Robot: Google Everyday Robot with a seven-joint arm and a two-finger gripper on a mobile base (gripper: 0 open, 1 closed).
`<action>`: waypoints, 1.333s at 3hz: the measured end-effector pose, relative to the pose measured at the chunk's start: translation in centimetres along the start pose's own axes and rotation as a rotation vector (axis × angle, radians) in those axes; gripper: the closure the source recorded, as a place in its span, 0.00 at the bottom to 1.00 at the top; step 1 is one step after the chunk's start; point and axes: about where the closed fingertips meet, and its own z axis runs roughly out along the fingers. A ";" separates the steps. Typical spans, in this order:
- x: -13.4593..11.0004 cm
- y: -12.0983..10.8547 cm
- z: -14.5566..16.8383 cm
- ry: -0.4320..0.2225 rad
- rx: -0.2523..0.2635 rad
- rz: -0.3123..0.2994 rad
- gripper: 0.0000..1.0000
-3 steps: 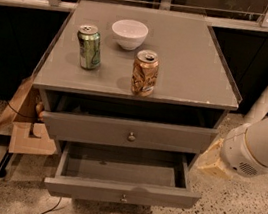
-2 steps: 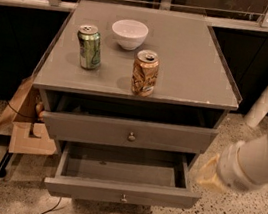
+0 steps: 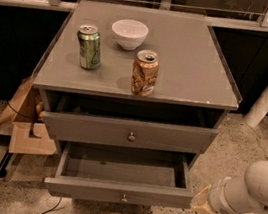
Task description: Close middle drawer
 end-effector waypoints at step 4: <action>5.0 1.7 10.0 -0.063 -0.085 0.073 1.00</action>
Offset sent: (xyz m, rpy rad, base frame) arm -0.0105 -0.0112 -0.0674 0.0558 0.0486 -0.0524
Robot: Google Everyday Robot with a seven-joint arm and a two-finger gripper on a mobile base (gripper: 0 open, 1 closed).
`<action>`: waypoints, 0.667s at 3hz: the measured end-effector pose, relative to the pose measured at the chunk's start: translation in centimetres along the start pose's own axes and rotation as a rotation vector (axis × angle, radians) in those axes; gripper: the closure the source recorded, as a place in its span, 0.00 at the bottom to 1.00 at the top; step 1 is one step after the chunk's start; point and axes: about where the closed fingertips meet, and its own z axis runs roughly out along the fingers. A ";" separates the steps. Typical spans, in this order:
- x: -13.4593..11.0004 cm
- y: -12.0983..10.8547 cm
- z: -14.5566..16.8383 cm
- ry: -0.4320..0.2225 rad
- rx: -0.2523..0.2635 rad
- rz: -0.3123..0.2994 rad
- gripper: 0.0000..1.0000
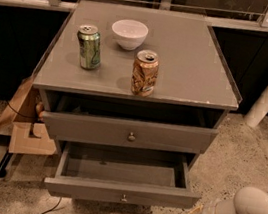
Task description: Close middle drawer
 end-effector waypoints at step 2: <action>-1.7 -1.4 6.2 -0.204 0.043 -0.186 1.00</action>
Offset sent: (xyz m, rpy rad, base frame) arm 0.0464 0.0516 -0.0733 0.2366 -0.3359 0.2185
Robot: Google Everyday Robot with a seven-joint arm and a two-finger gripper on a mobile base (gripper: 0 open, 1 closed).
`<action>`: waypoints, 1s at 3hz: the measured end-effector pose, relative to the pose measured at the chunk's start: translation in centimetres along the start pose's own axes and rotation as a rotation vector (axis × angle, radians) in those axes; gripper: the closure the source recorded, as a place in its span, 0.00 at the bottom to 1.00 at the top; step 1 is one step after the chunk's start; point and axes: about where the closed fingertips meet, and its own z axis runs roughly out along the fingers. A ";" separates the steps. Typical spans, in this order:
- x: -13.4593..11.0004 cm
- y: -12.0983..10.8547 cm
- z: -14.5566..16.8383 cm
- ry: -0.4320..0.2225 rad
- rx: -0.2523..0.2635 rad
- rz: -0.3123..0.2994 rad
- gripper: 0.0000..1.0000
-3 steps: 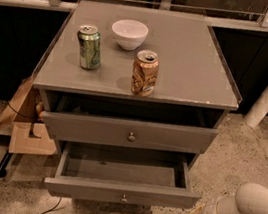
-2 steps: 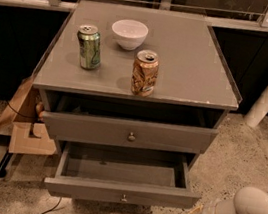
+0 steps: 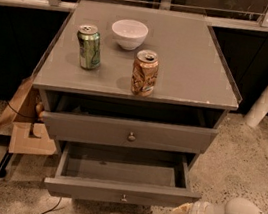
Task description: Close middle drawer
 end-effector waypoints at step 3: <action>-0.7 -1.5 3.5 -0.132 0.067 -0.113 1.00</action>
Offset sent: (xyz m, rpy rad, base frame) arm 0.0175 0.0137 -0.0149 0.0739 -0.0970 0.0347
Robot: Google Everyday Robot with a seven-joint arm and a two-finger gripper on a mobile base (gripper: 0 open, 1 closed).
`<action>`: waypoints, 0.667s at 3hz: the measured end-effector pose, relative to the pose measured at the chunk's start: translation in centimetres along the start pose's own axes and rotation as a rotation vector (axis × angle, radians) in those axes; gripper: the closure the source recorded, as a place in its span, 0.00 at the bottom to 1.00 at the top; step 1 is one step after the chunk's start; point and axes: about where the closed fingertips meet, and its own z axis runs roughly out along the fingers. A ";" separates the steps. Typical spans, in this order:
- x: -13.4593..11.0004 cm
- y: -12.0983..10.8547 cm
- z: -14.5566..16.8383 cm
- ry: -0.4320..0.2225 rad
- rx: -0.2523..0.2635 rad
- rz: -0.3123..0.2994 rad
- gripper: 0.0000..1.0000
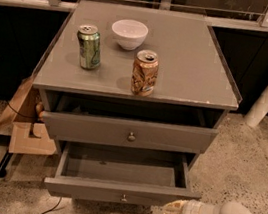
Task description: Close middle drawer
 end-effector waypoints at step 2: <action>-1.0 -2.1 2.3 -0.060 0.092 -0.117 1.00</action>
Offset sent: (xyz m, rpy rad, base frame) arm 0.0486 0.0252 -0.0084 0.0154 -0.2534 0.0511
